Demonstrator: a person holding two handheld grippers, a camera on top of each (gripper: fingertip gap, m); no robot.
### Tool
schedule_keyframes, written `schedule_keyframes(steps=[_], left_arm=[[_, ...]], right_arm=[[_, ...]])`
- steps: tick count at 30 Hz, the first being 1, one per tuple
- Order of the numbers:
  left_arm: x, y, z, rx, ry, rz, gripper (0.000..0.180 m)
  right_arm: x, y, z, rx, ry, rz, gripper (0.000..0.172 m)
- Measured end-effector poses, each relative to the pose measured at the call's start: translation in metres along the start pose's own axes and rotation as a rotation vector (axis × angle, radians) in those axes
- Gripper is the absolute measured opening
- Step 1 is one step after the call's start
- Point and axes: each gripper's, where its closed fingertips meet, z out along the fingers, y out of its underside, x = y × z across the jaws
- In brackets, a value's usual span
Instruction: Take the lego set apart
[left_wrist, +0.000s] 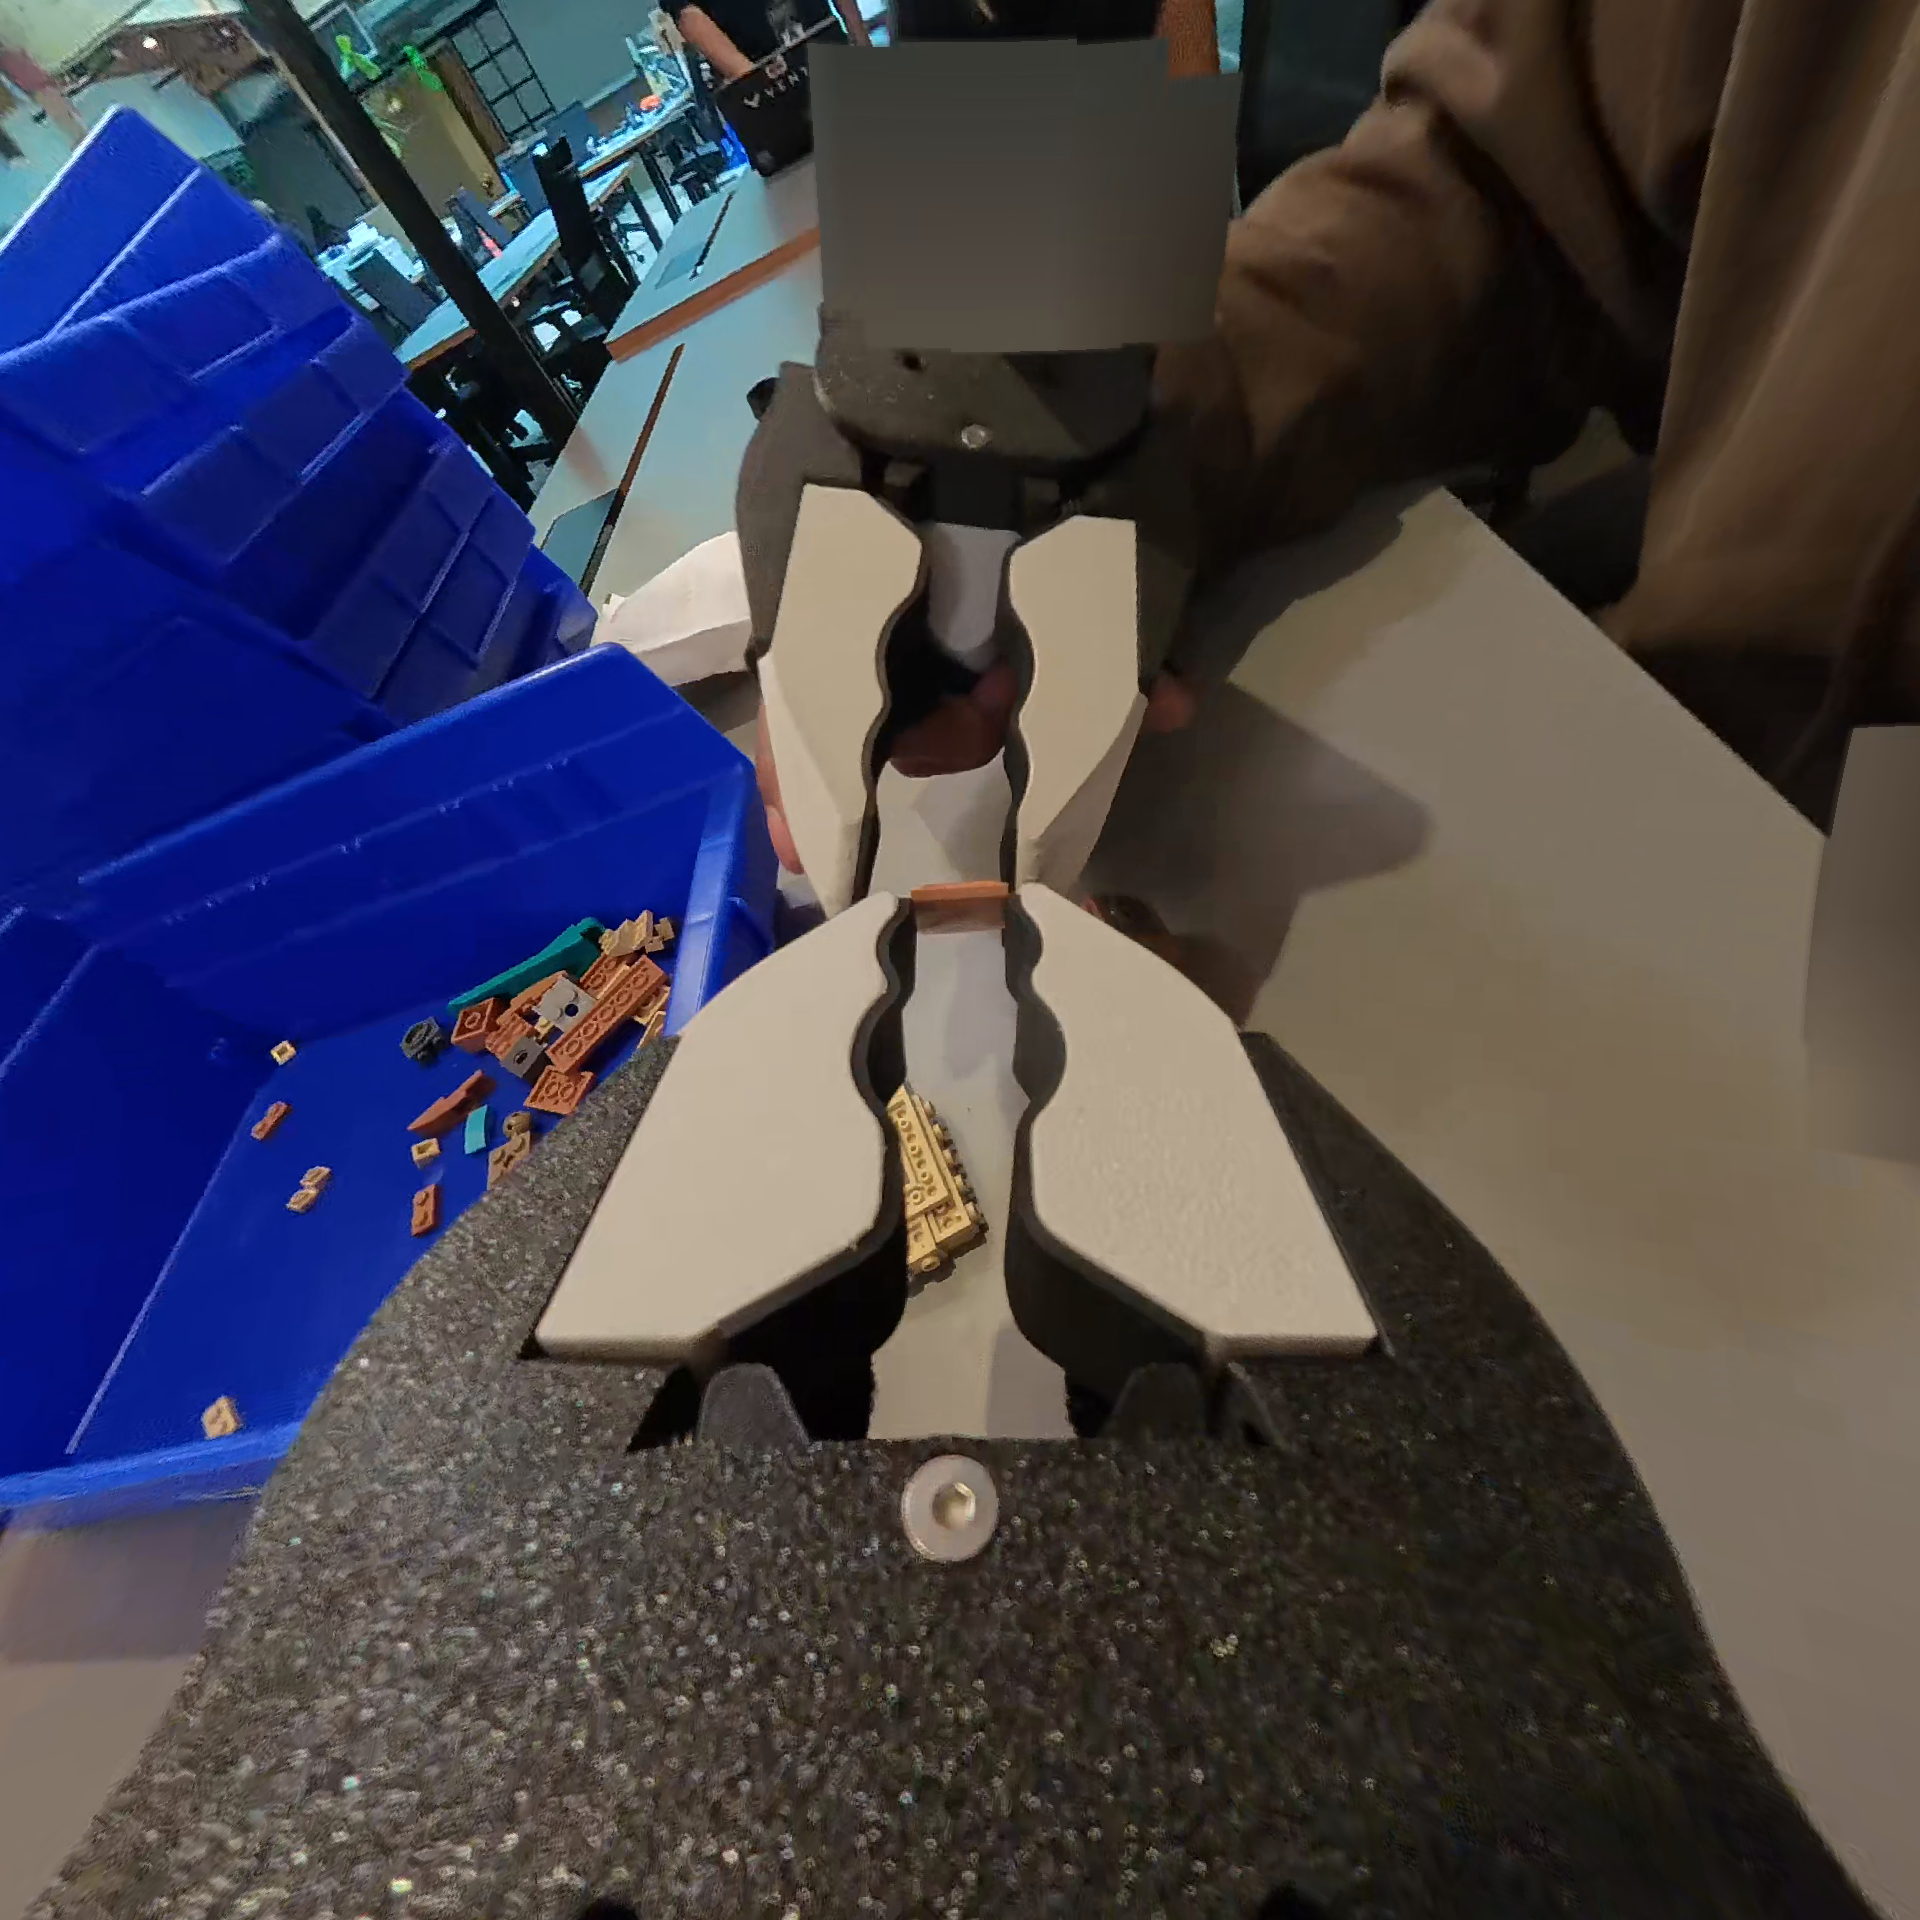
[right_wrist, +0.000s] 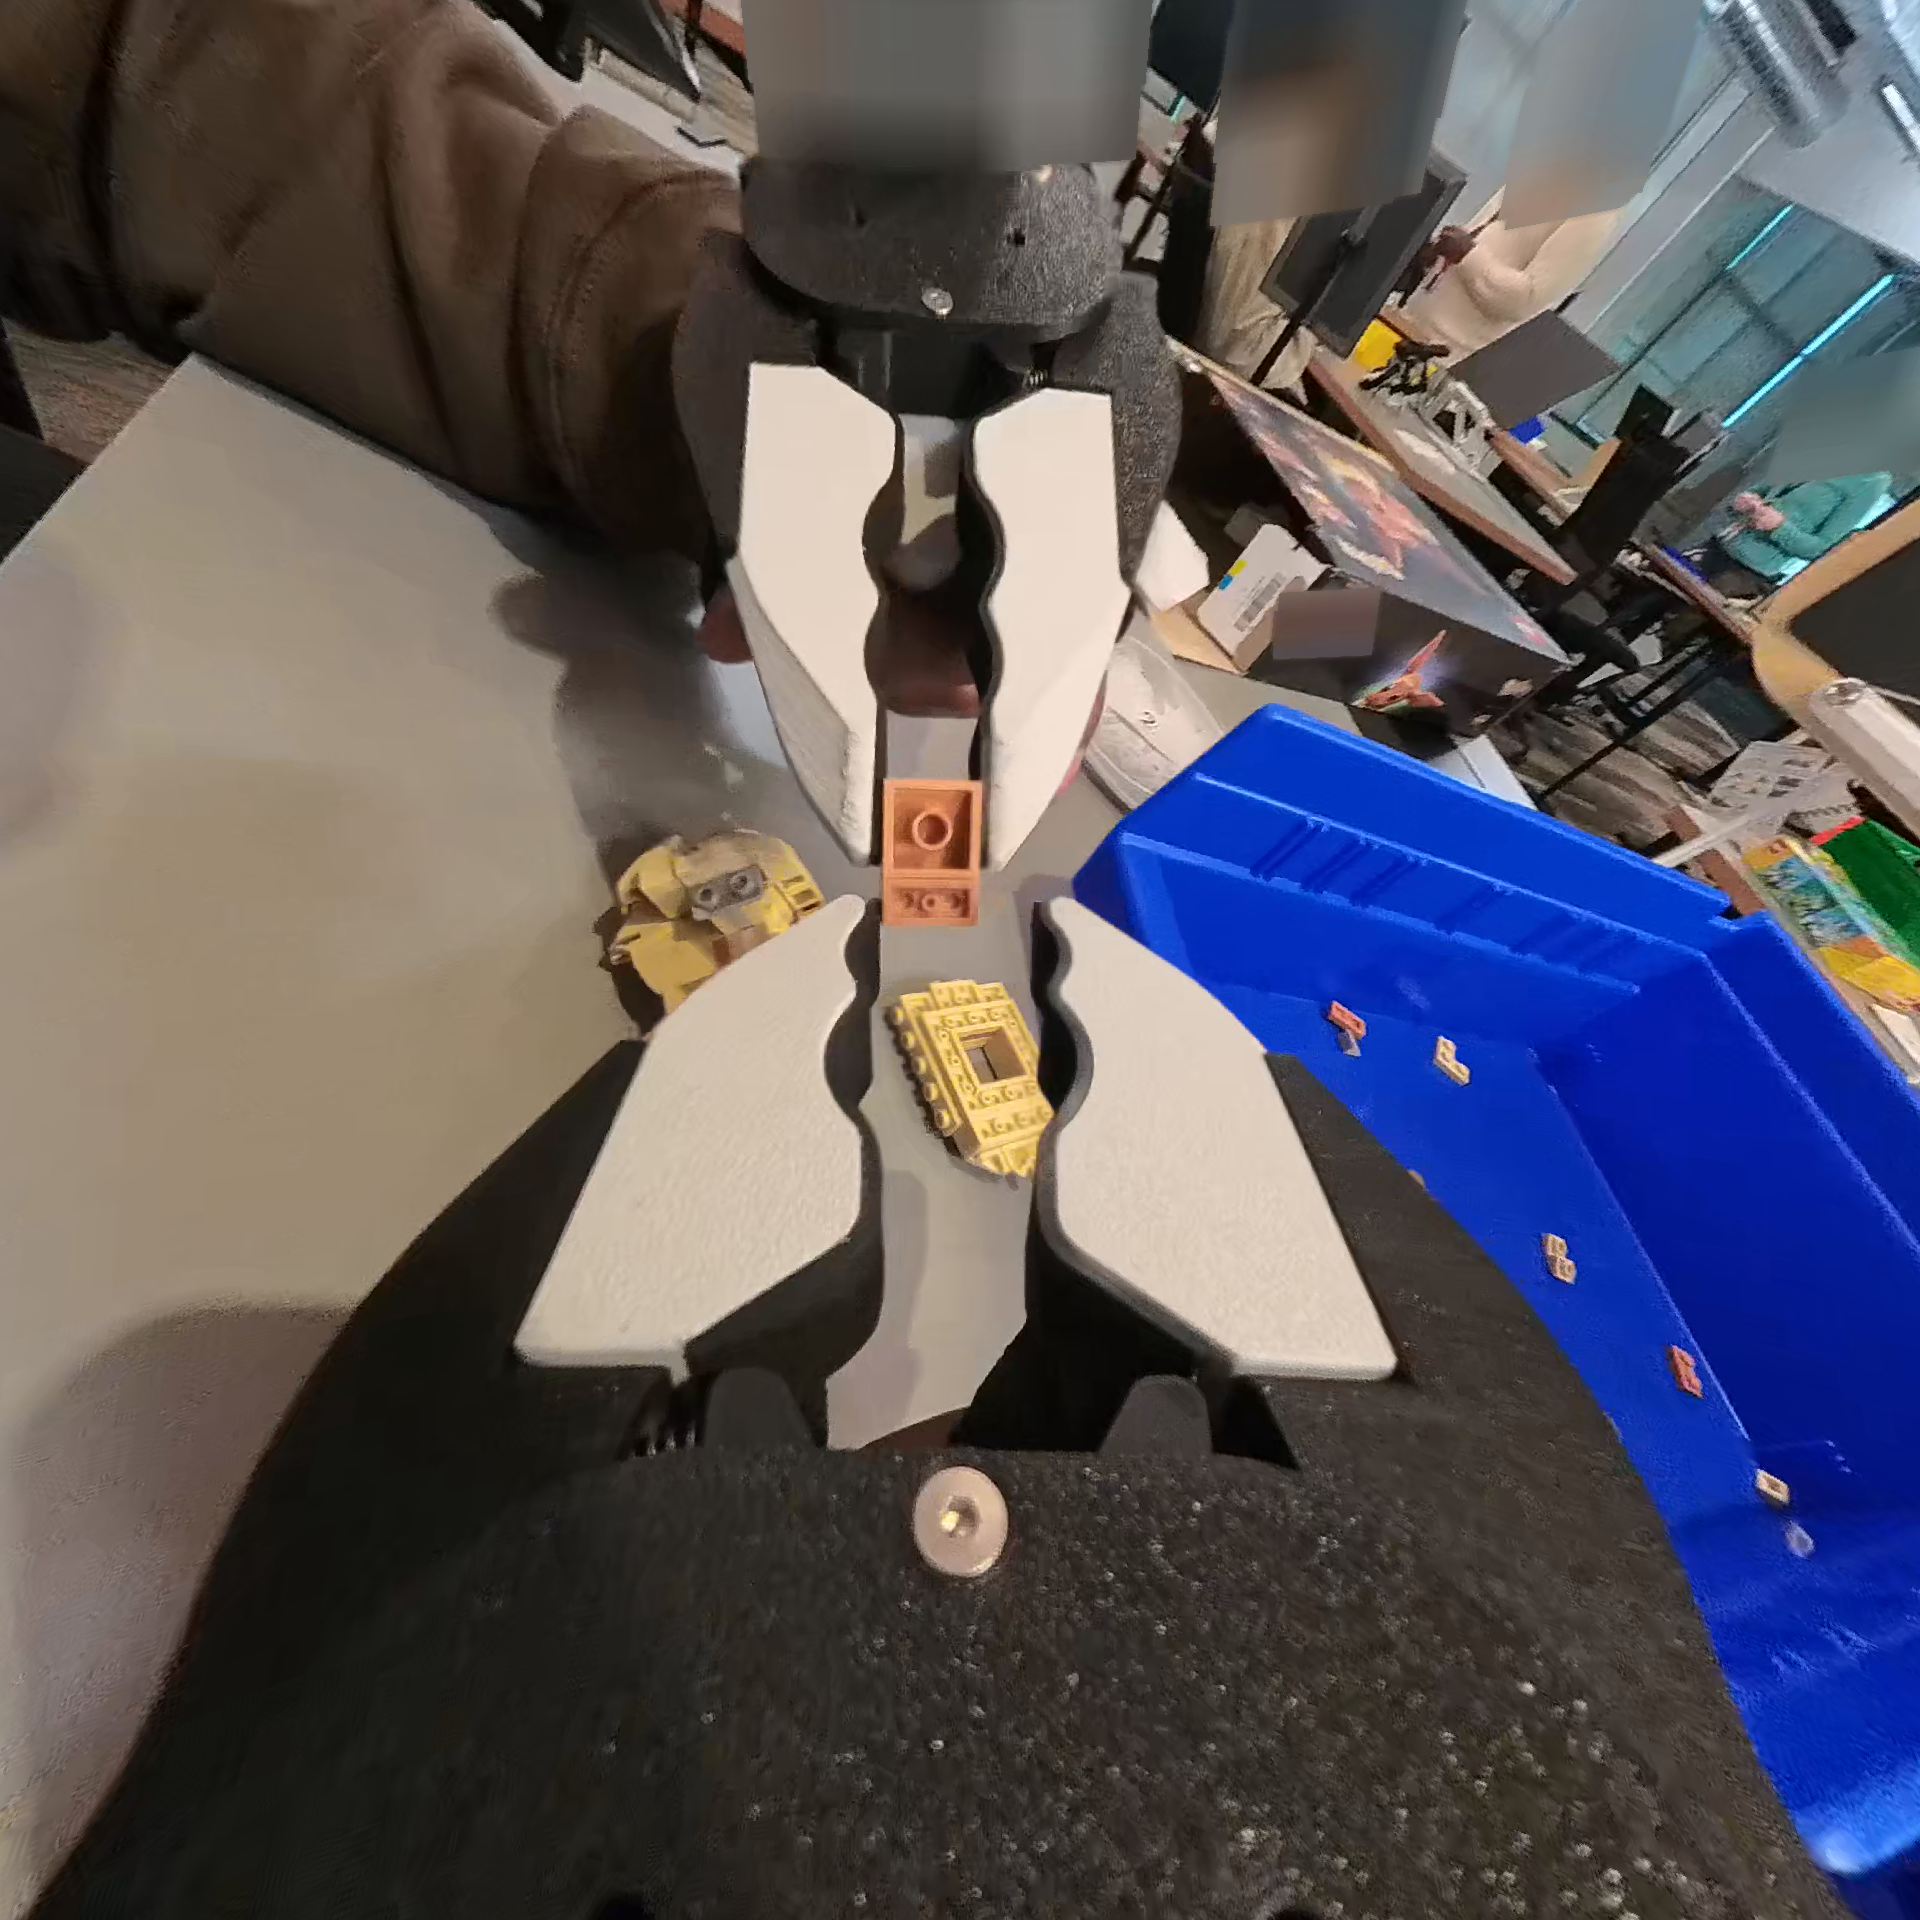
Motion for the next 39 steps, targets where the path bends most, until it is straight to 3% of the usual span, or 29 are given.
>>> schedule_keyframes(steps=[7,15,22,24,27,31,39], left_arm=[[0.000,0.004,0.002,-0.054,-0.029,0.055,0.016],[-0.019,0.001,-0.002,0.030,-0.053,-0.239,0.016],[-0.036,0.003,-0.004,0.048,-0.152,-0.284,0.016],[-0.046,0.006,-0.009,0.040,-0.215,-0.299,0.016],[-0.056,0.006,-0.014,0.075,-0.261,-0.353,0.016],[-0.059,0.014,-0.010,0.054,-0.284,-0.389,0.016],[-0.063,0.023,-0.012,-0.006,-0.336,-0.351,0.016]], right_arm=[[-0.004,0.005,0.003,-0.043,-0.005,-0.050,0.017],[0.017,0.000,0.000,-0.039,0.167,-0.155,0.018],[0.034,0.003,-0.001,-0.045,0.268,-0.111,0.015],[0.050,0.005,-0.006,-0.039,0.343,-0.066,0.002],[0.088,0.016,-0.018,-0.064,0.521,0.071,0.003],[0.126,0.061,-0.029,-0.293,0.725,0.198,0.011],[0.097,0.043,-0.027,-0.225,0.559,0.044,0.011]])
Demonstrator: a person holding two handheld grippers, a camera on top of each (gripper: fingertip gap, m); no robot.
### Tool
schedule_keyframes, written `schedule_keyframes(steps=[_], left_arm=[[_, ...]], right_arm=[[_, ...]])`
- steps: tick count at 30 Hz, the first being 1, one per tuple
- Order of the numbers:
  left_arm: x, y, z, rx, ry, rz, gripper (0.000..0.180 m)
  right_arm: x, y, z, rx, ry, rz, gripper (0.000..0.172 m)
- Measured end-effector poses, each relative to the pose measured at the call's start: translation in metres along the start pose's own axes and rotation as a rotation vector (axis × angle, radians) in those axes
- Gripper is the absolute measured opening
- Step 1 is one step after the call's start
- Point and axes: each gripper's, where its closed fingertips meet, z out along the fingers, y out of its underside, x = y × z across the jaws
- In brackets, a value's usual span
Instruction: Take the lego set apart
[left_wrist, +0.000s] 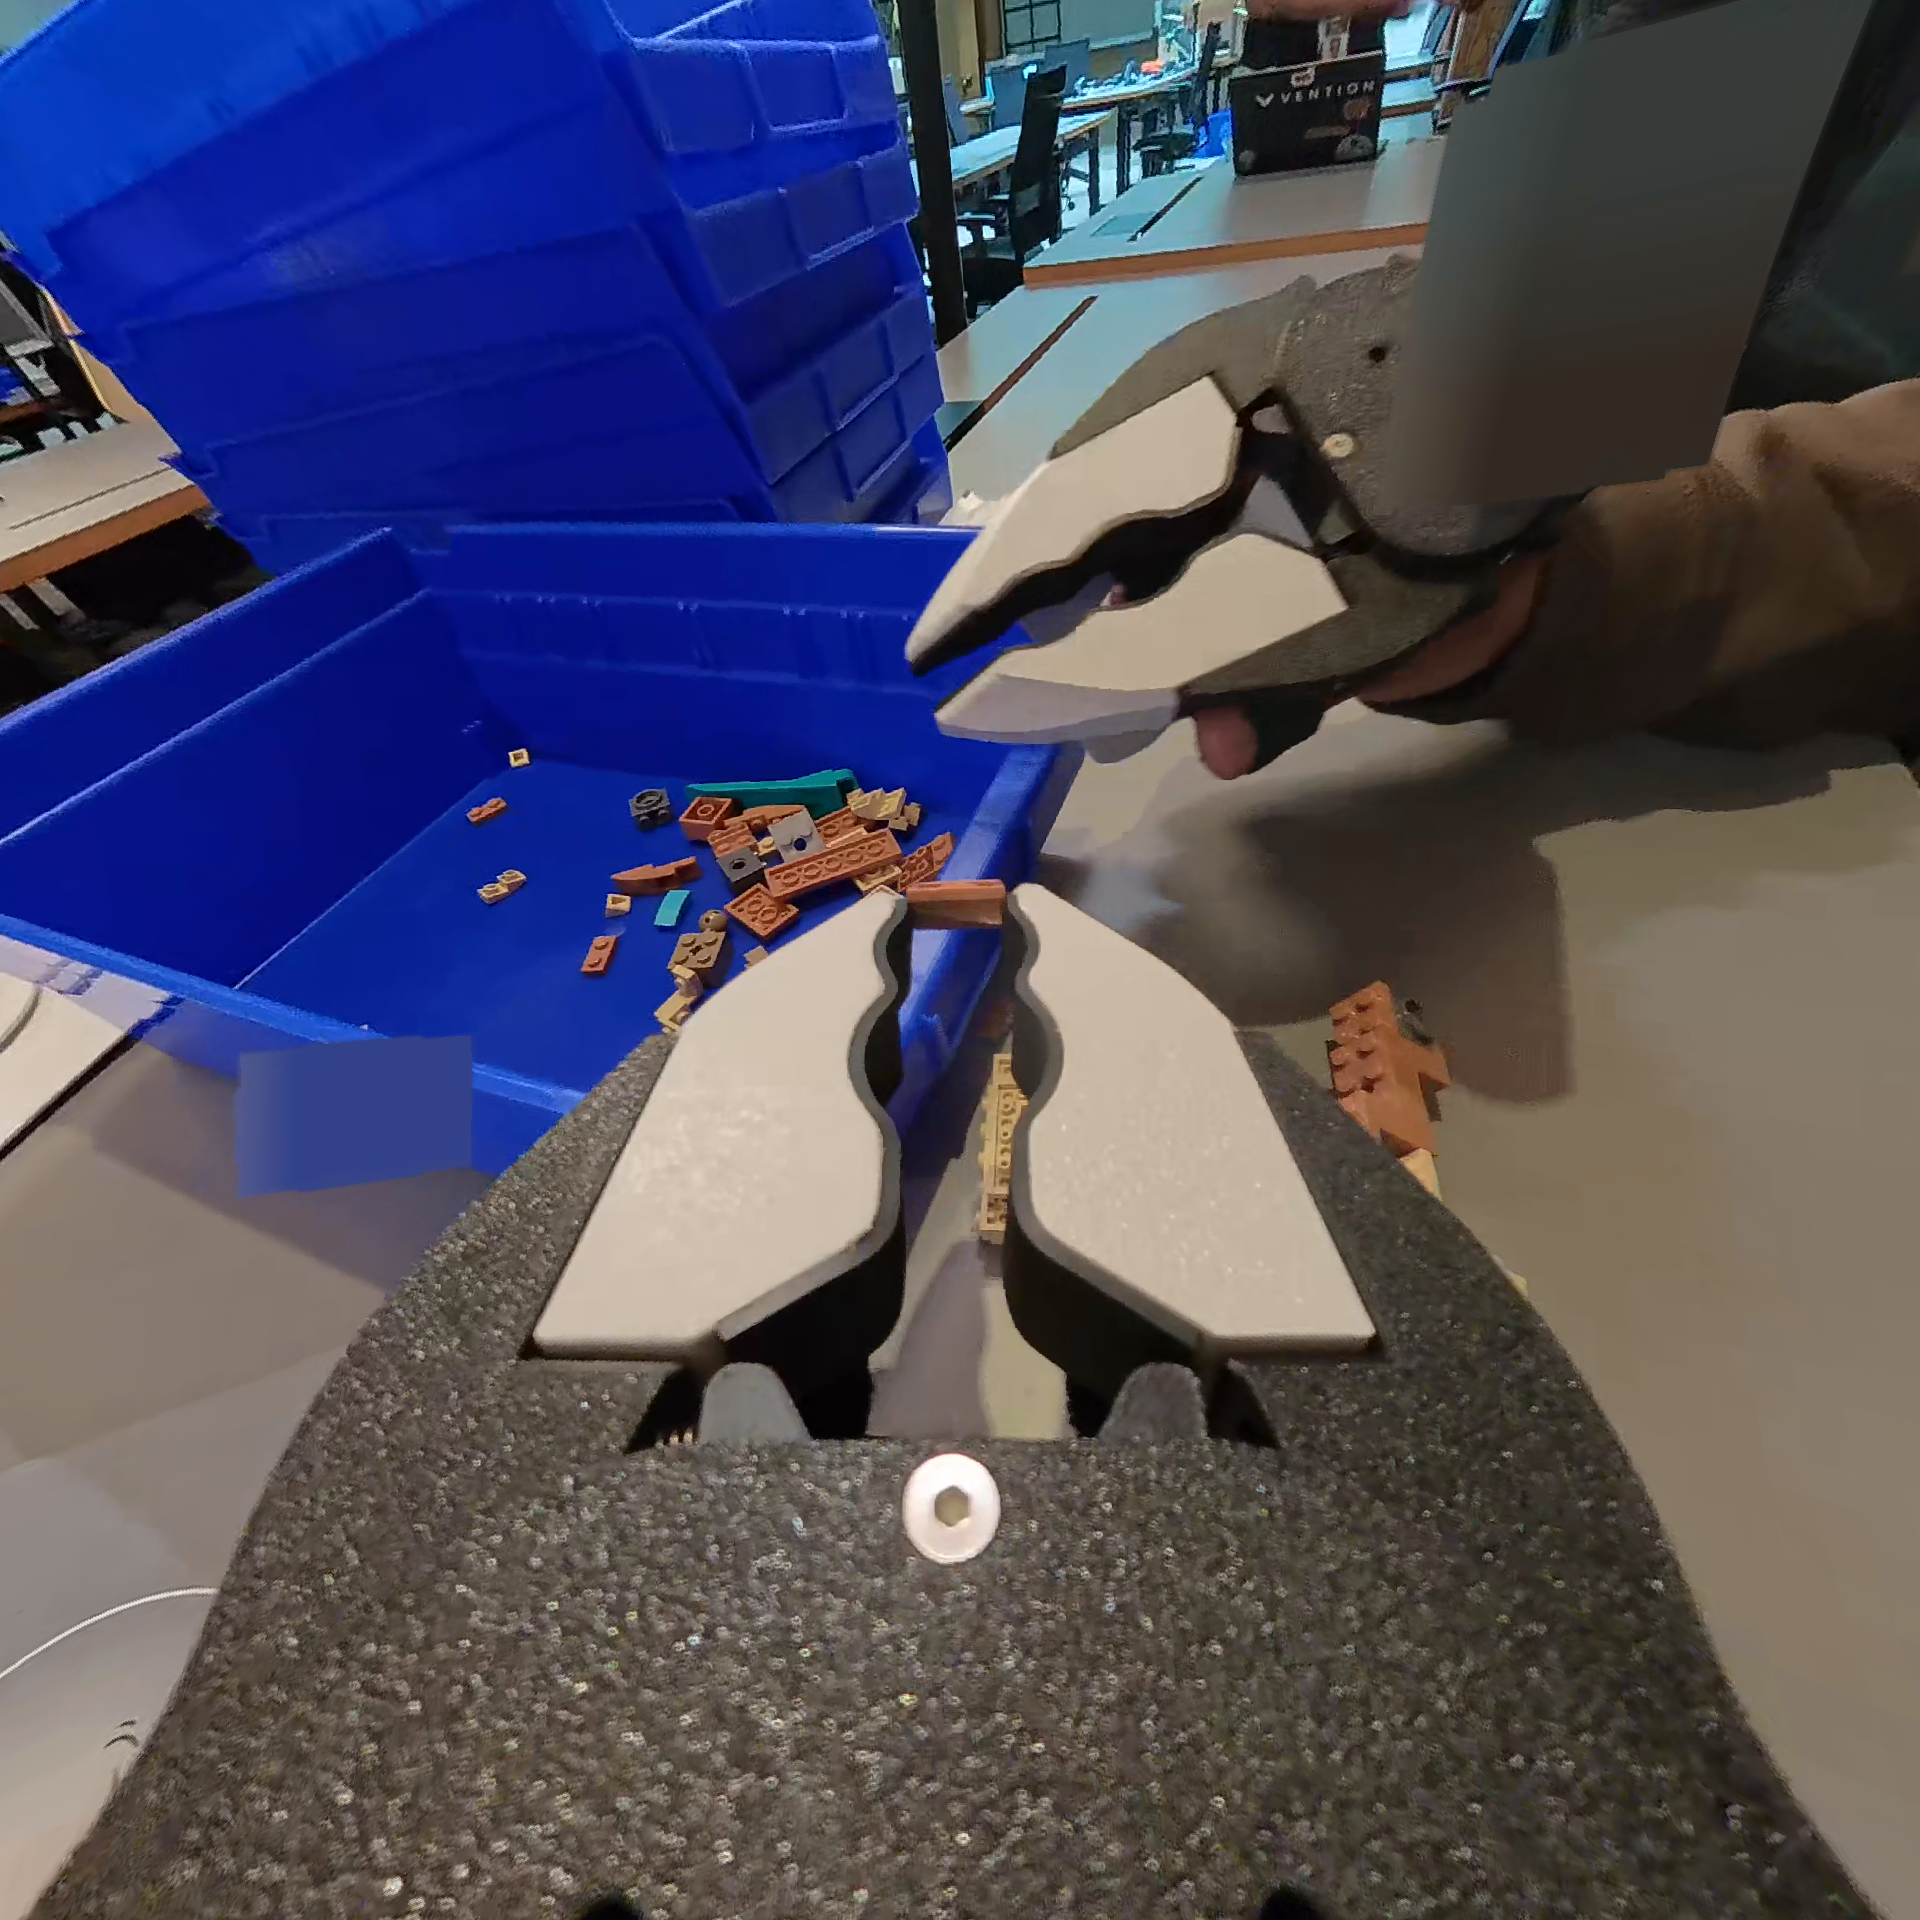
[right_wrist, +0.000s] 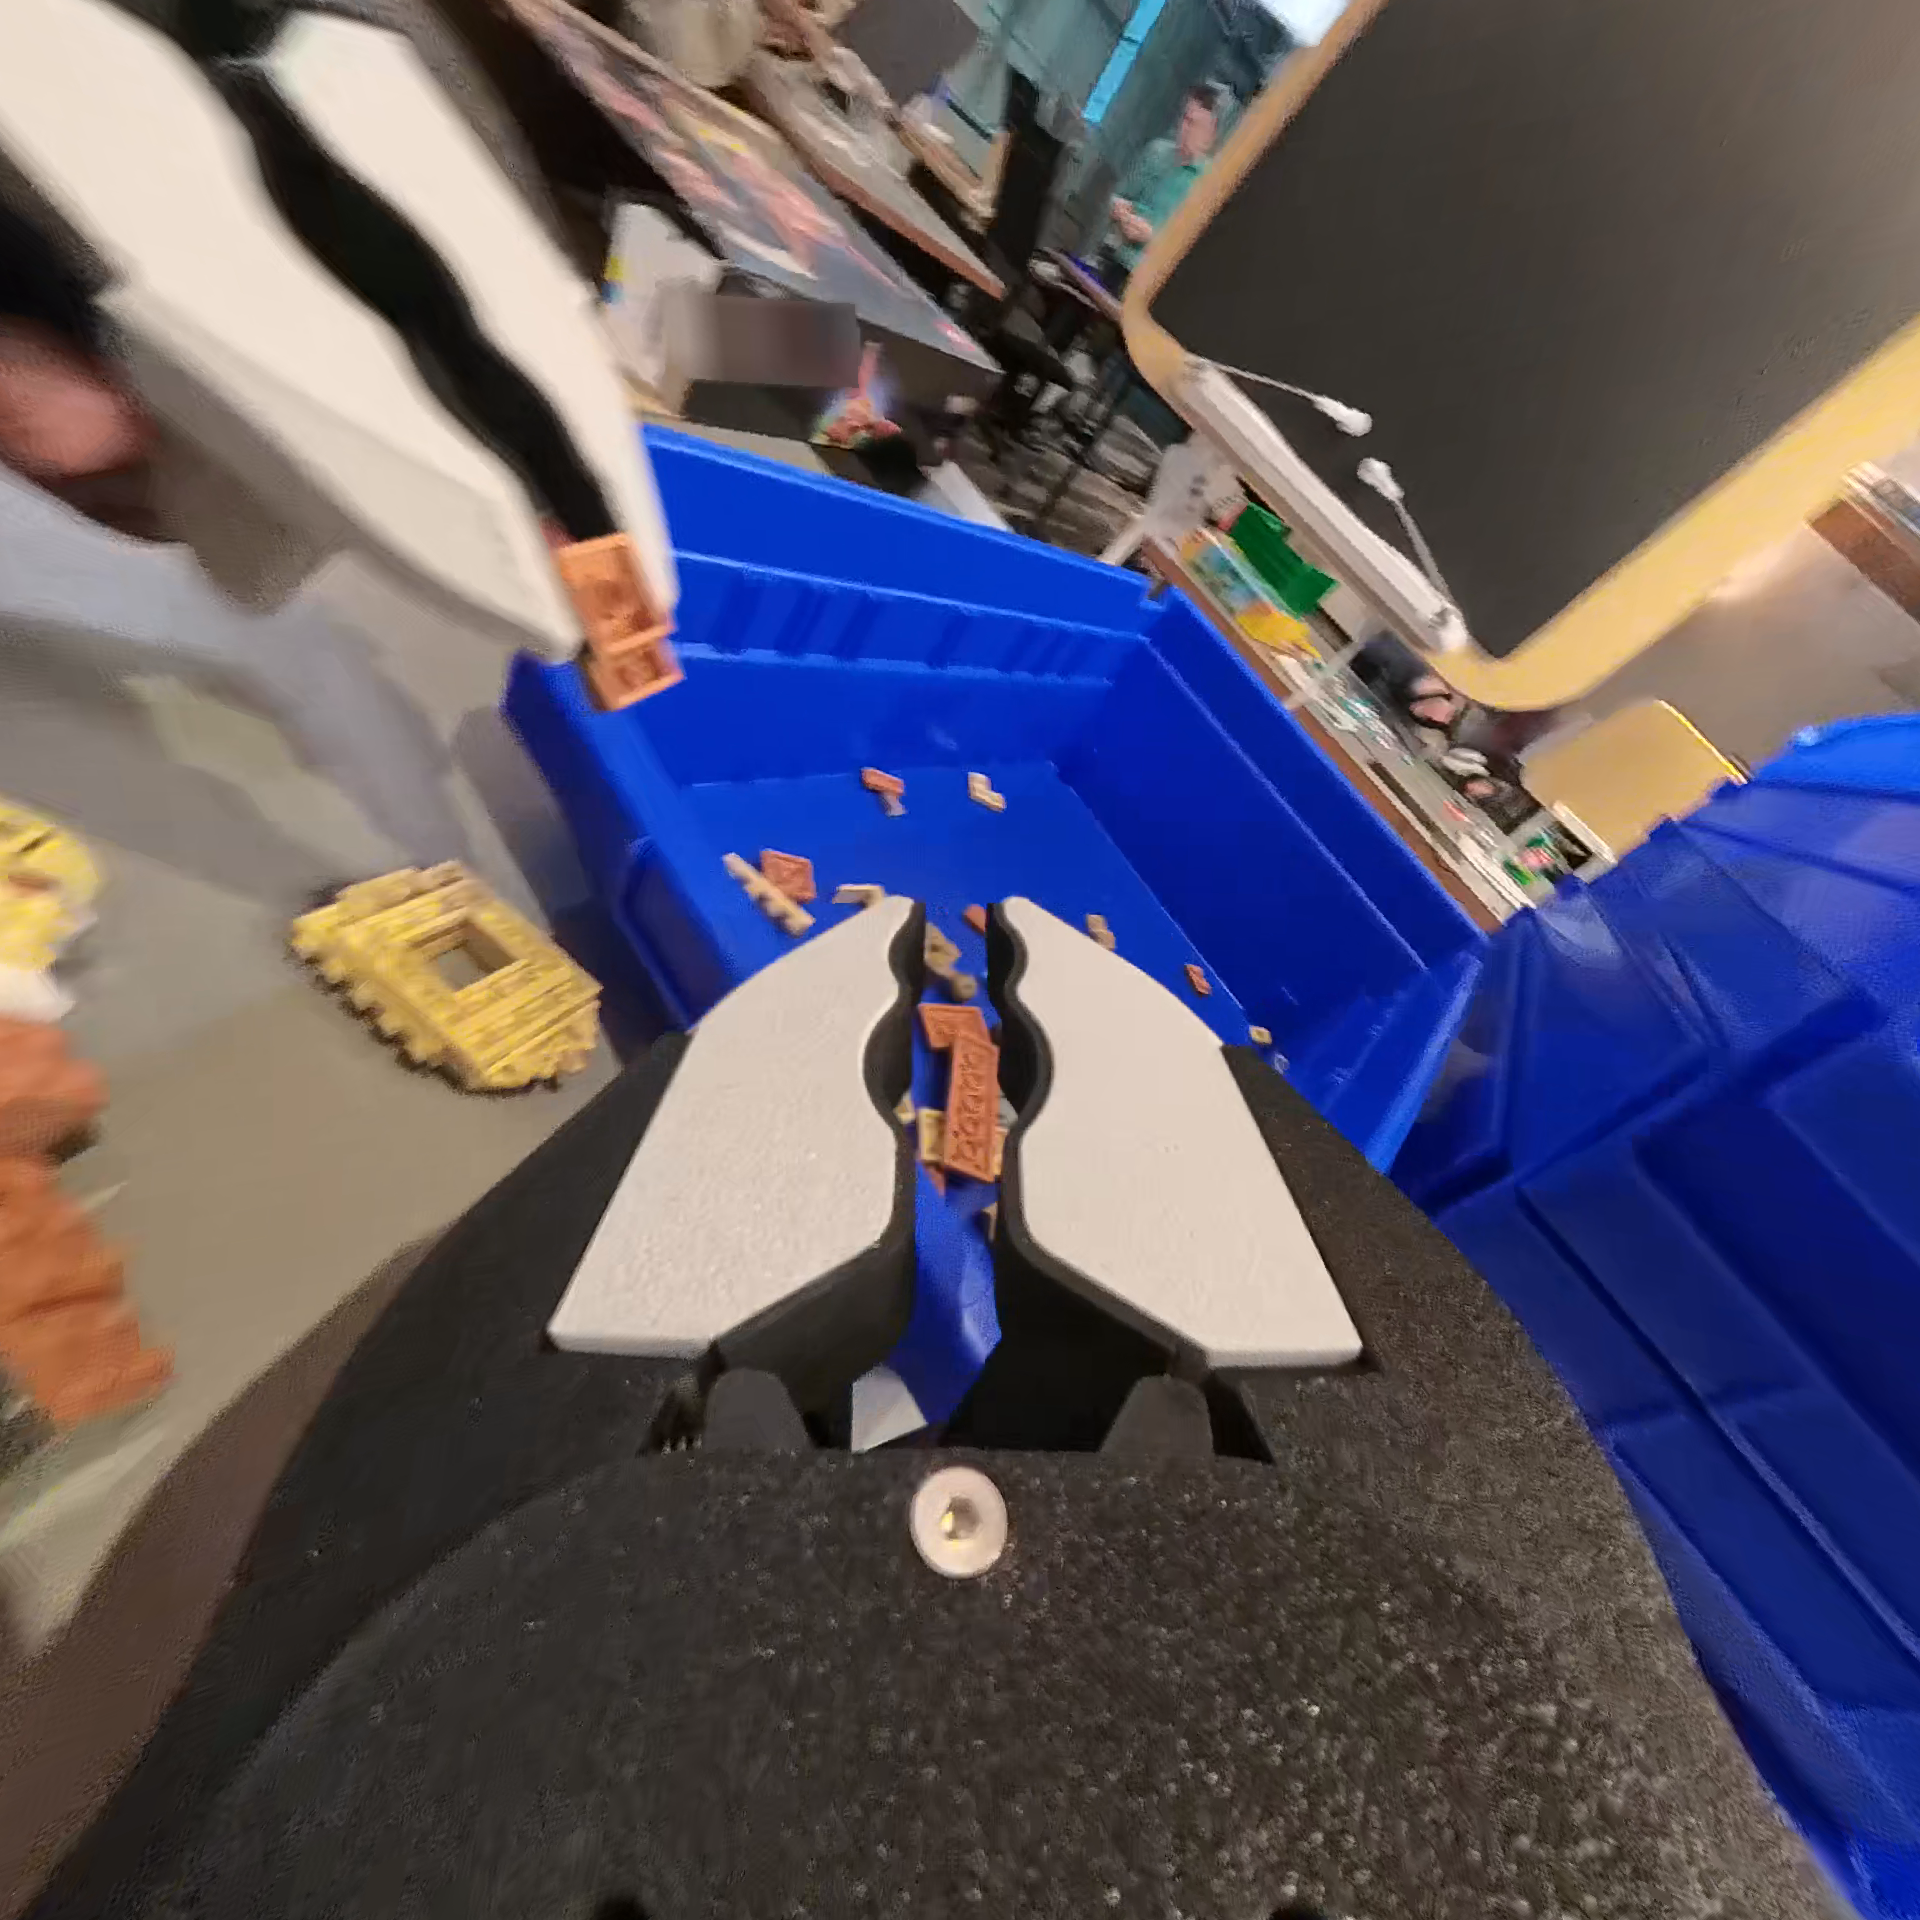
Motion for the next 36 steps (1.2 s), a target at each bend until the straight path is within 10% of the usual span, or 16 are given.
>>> schedule_keyframes(steps=[14,36], left_arm=[[-0.060,-0.020,0.029,-0.285,-0.379,0.231,0.027],[-0.015,-0.019,-0.020,0.042,-0.123,0.058,0.020]], right_arm=[[-0.067,0.057,-0.007,-0.301,-0.405,-0.111,0.014],[-0.072,0.064,0.014,-0.433,-0.526,0.332,0.026]])
